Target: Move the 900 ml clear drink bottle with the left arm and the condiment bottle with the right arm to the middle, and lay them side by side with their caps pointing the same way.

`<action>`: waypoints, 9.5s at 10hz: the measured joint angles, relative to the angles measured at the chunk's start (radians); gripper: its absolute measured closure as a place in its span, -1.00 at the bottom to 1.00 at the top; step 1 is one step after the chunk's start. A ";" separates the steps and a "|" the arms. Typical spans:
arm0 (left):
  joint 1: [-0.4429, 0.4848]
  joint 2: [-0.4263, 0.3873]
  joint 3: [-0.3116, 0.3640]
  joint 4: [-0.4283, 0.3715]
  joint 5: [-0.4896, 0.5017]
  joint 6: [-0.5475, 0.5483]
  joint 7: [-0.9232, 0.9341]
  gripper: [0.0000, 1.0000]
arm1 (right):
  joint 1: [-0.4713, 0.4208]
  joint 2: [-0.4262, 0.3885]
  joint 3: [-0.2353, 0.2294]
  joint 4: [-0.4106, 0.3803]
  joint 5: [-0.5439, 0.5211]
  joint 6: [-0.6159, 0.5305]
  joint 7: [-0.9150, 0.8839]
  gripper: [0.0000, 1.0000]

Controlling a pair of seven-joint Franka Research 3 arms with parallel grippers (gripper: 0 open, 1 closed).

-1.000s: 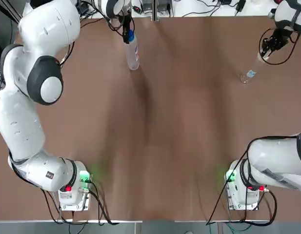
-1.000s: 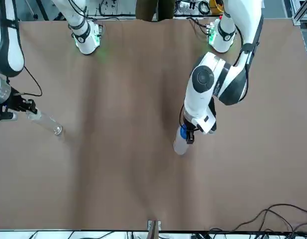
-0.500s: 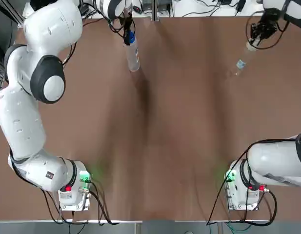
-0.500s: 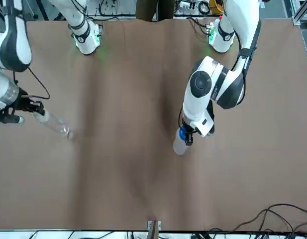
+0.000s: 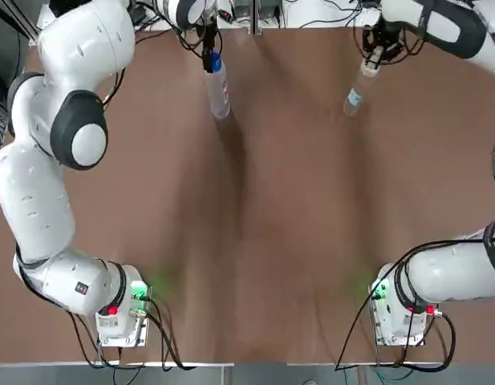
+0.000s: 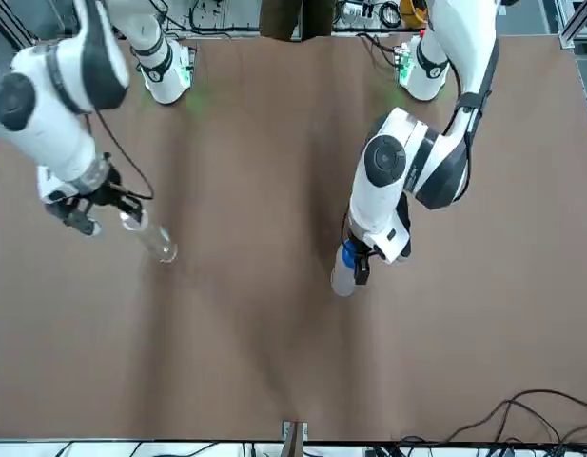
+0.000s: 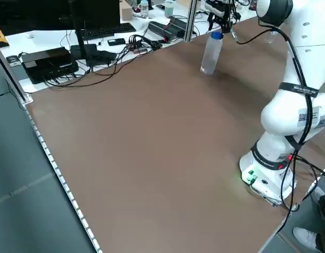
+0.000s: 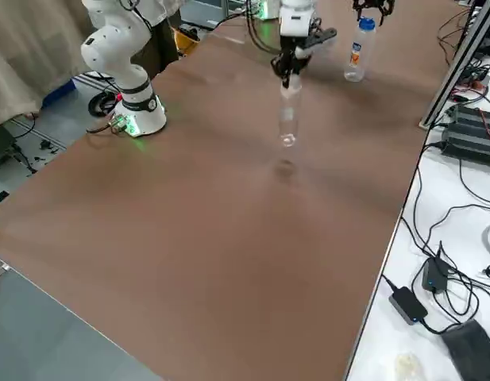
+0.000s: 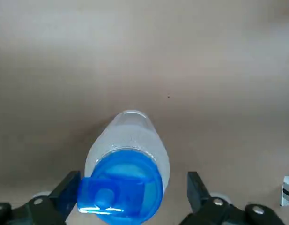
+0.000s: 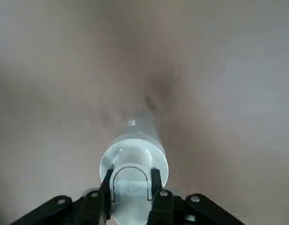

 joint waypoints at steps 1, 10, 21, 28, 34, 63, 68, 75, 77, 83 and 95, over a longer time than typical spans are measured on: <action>0.005 -0.005 0.001 0.007 0.000 -0.023 0.025 -1.00 | 0.061 0.010 0.000 0.023 0.000 0.000 0.143 0.32; 0.069 -0.143 0.003 0.013 0.000 -0.202 0.907 -1.00 | 0.368 0.458 -0.004 0.487 -0.003 -0.020 0.961 0.32; 0.071 -0.100 -0.045 0.003 -0.002 -0.102 1.863 -1.00 | 0.419 0.506 -0.004 0.516 0.003 -0.032 1.155 0.32; 0.070 0.007 -0.080 0.001 -0.002 -0.010 2.061 -1.00 | 0.427 0.501 -0.005 0.524 -0.002 -0.023 1.177 -0.97; 0.068 0.021 -0.087 0.001 -0.002 0.000 2.061 -0.95 | 0.428 0.409 -0.013 0.530 -0.023 -0.115 0.522 -0.97; 0.098 -0.005 -0.052 0.013 -0.072 -0.079 0.351 -0.36 | 0.487 0.454 -0.021 0.484 -0.103 -0.035 -1.843 -0.79; 0.094 0.006 -0.049 0.014 -0.072 -0.042 0.322 -0.55 | 0.482 0.480 -0.021 0.483 -0.103 -0.012 -1.844 -0.25; 0.092 -0.060 -0.050 0.034 -0.020 -0.070 0.476 -1.00 | 0.483 0.479 -0.021 0.486 -0.101 -0.012 -1.747 0.34; 0.089 -0.098 -0.055 0.034 -0.012 -0.151 0.676 -1.00 | 0.483 0.474 -0.021 0.495 -0.101 -0.024 -1.535 0.34; 0.200 -0.161 -0.045 0.034 -0.008 -0.251 1.469 -1.00 | 0.465 0.464 -0.031 0.550 -0.107 -0.026 -0.888 0.34; 0.366 -0.404 0.182 -0.026 -0.177 -0.308 2.043 -1.00 | 0.511 0.735 -0.045 0.912 -0.108 -0.158 -0.574 0.34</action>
